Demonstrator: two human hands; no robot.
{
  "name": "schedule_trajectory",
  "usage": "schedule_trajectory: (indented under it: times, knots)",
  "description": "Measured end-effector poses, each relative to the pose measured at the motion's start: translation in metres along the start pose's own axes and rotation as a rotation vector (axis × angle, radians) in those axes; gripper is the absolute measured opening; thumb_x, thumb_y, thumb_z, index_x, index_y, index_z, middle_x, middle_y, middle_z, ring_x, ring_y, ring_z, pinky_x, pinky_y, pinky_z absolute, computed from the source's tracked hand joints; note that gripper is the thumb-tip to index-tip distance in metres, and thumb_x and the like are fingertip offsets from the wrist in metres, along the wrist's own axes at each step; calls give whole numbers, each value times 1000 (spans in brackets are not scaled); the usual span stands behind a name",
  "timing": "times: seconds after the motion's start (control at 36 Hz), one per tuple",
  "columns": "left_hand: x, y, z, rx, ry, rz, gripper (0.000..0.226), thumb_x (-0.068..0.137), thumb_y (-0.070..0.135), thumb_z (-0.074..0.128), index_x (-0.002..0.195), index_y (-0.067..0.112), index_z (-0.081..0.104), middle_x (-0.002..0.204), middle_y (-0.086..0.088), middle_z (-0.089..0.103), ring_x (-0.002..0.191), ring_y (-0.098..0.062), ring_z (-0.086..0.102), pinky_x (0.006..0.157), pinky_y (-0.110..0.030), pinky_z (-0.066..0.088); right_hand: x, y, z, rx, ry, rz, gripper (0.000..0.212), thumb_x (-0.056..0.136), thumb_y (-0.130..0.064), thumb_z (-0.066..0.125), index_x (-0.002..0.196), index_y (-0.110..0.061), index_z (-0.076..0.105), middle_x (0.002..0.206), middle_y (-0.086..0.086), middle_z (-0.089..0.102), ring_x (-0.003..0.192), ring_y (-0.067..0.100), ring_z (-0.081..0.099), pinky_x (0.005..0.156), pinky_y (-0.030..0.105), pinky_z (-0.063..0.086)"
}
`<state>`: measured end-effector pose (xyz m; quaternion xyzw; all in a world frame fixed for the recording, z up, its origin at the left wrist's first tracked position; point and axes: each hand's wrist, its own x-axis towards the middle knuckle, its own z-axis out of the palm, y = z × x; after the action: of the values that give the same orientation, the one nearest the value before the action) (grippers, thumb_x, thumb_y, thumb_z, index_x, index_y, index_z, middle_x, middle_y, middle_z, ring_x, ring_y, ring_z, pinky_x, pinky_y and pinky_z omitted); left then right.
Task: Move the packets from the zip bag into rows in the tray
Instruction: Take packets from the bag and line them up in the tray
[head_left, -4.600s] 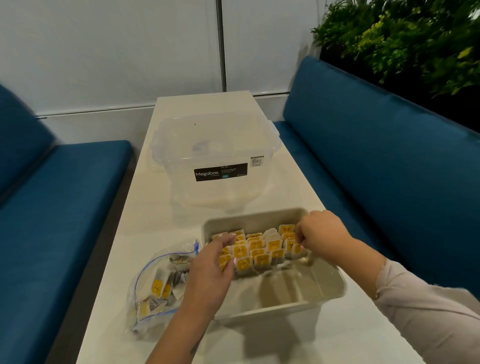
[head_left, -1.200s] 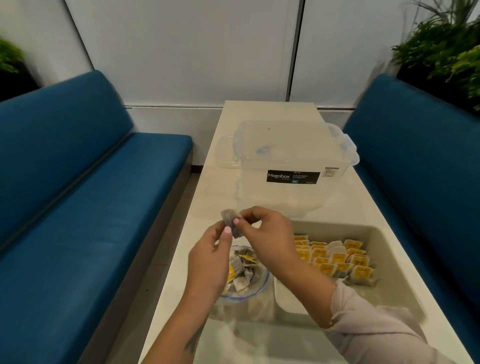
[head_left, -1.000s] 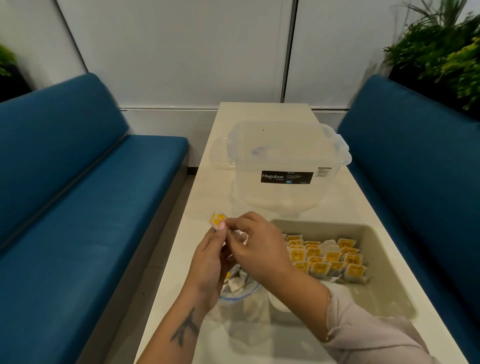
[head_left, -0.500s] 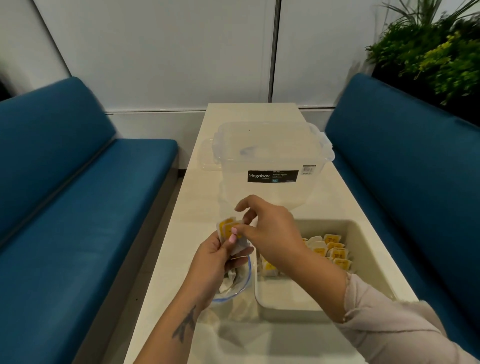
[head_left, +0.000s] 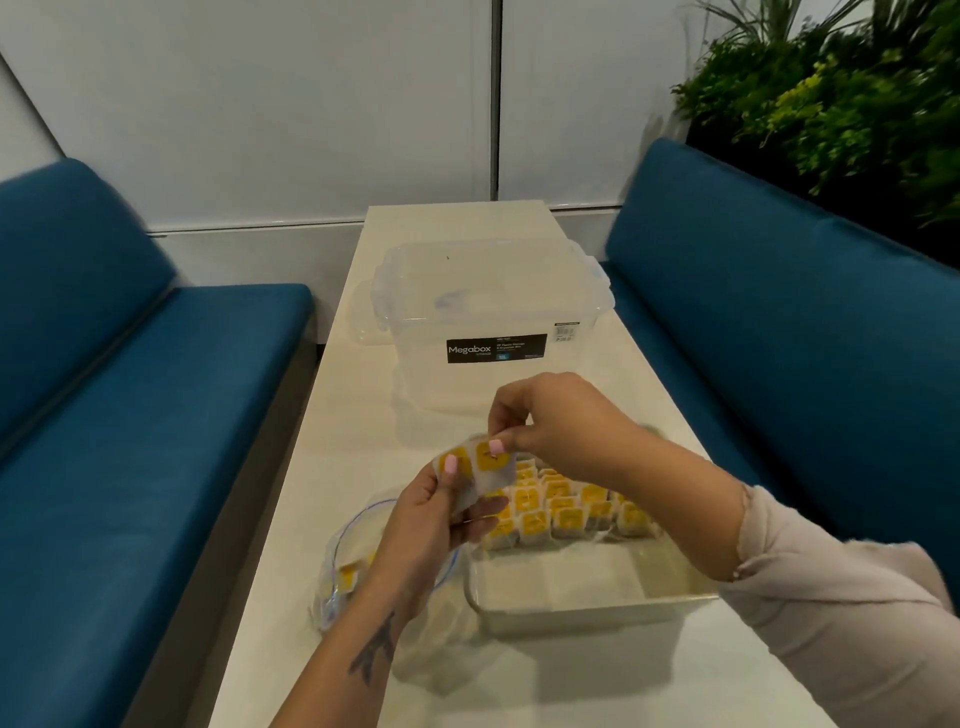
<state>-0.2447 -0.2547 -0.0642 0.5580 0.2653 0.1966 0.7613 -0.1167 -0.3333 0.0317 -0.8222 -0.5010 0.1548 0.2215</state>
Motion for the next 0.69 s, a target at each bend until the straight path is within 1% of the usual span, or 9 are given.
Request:
schedule_trajectory:
  times: [0.08, 0.19, 0.28, 0.36, 0.42, 0.47, 0.56, 0.64, 0.69]
  knots:
    - [2, -3, 3, -2, 26, -6, 28, 94, 37, 41, 104, 25, 64, 98, 0, 73, 89, -22, 70, 71, -28, 57, -4, 13, -12, -16, 13, 31, 6, 83, -25, 71, 86, -21, 69, 85, -5, 66, 80, 12, 57, 68, 26, 43]
    - [3, -4, 6, 16, 23, -19, 32, 92, 40, 42, 105, 23, 66, 101, 1, 73, 84, -19, 69, 66, -29, 56, -10, 32, -21, -80, 20, 76, 9, 83, -30, 71, 81, -25, 64, 83, -8, 62, 72, 8, 52, 59, 23, 39]
    - [6, -6, 9, 42, 35, -42, 34, 93, 41, 42, 109, 22, 65, 103, 2, 72, 88, -20, 70, 64, -28, 56, -16, 47, -25, -117, 19, 132, 11, 81, -33, 72, 77, -28, 63, 76, -11, 56, 65, 5, 49, 53, 22, 35]
    - [7, -10, 11, 76, 51, -35, 33, 94, 40, 42, 110, 22, 65, 103, 3, 72, 93, -19, 69, 63, -26, 55, -22, 62, -25, -91, 0, 185, 11, 81, -32, 73, 76, -28, 63, 75, -9, 61, 63, 8, 53, 52, 21, 34]
    - [7, -11, 13, 101, 68, -20, 31, 94, 38, 42, 109, 23, 66, 102, 4, 72, 93, -15, 69, 62, -24, 54, -25, 73, -22, -135, -20, 217, 12, 82, -31, 72, 76, -29, 62, 73, -10, 60, 64, 7, 54, 52, 21, 34]
    - [8, -13, 14, 127, 78, -5, 30, 95, 38, 43, 107, 24, 66, 100, 6, 72, 94, -12, 68, 62, -23, 52, -26, 83, -16, -201, -42, 248, 12, 83, -31, 71, 76, -29, 61, 74, -11, 61, 67, 7, 54, 51, 20, 34]
    - [8, -16, 16, 157, 76, 8, 29, 94, 38, 42, 105, 25, 66, 100, 7, 72, 93, -8, 68, 64, -22, 51, -28, 99, -5, -253, -78, 295, 6, 83, -28, 70, 79, -28, 64, 81, -9, 66, 77, 11, 59, 53, 20, 36]
    - [7, -18, 17, 180, 75, 23, 31, 94, 37, 42, 107, 24, 66, 101, 9, 72, 92, -6, 68, 64, -20, 52, -30, 111, 9, -328, -112, 315, 8, 82, -26, 68, 76, -28, 63, 74, -11, 59, 74, 10, 54, 51, 21, 32]
    - [7, -19, 18, 183, 80, 26, 31, 95, 37, 42, 108, 24, 66, 101, 9, 72, 92, -5, 68, 64, -19, 52, -30, 119, 19, -358, -132, 322, 10, 82, -25, 67, 75, -30, 61, 72, -12, 56, 73, 10, 52, 53, 22, 34]
